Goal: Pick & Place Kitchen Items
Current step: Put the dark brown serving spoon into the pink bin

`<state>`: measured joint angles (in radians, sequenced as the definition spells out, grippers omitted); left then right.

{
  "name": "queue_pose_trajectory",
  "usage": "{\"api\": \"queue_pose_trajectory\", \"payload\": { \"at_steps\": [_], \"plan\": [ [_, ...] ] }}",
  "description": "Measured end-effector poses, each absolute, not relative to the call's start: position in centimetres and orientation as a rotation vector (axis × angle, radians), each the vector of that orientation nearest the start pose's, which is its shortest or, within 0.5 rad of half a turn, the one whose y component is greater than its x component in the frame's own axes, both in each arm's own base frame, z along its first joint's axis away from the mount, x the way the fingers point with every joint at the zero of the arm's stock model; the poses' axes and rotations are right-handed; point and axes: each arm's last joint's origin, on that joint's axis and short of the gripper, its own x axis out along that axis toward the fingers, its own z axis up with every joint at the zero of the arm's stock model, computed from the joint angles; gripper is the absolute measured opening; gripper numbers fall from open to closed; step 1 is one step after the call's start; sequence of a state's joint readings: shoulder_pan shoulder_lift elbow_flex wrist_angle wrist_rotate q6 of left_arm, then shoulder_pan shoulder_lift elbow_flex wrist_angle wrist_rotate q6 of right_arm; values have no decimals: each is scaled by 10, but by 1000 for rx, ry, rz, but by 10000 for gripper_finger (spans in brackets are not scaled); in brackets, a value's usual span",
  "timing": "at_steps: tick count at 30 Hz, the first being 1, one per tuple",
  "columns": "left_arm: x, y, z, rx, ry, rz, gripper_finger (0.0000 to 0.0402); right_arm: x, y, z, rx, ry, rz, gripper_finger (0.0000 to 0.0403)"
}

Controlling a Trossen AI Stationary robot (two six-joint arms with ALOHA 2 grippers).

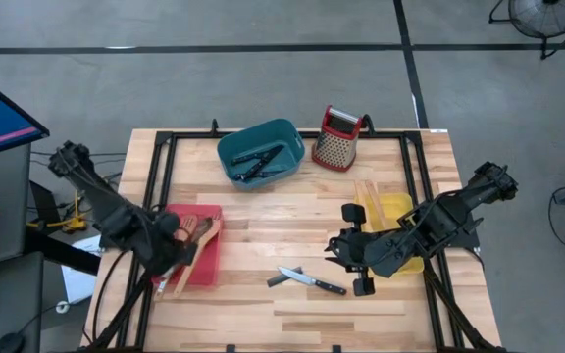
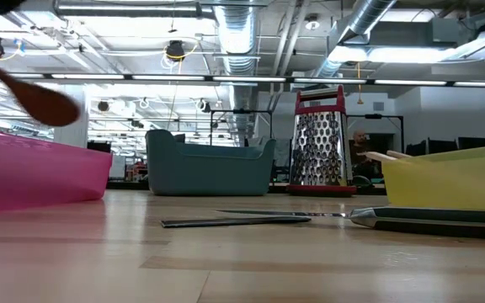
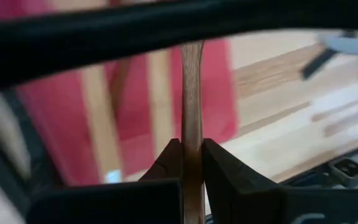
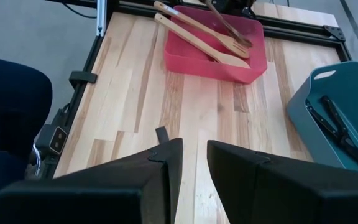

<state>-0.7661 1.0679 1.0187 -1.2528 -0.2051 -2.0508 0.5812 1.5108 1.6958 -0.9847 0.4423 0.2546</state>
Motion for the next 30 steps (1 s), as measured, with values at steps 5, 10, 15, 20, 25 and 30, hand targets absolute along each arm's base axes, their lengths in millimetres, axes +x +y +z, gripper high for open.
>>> {"api": "queue_pose_trajectory", "payload": {
  "at_steps": [5, 10, 15, 20, 25, 30],
  "plan": [
    [104, -119, 288, -1178, 1166, 887, 13, 257, 154, 404, -149, 707, 41, 87],
    [96, -122, 285, -1177, 1178, 975, 15, 257, 154, 403, -150, 707, 41, 87],
    [100, -126, 281, -1158, 1171, 1003, 16, 258, 155, 388, -175, 749, 34, 87],
    [104, -131, 276, -1127, 1172, 1033, 17, 259, 156, 378, -189, 772, 31, 87],
    [101, -131, 268, -1076, 1220, 1093, 17, 260, 156, 378, -188, 770, 31, 87],
    [96, -128, 250, -1030, 1282, 1160, 17, 259, 156, 378, -188, 769, 33, 87]
  ]
}}
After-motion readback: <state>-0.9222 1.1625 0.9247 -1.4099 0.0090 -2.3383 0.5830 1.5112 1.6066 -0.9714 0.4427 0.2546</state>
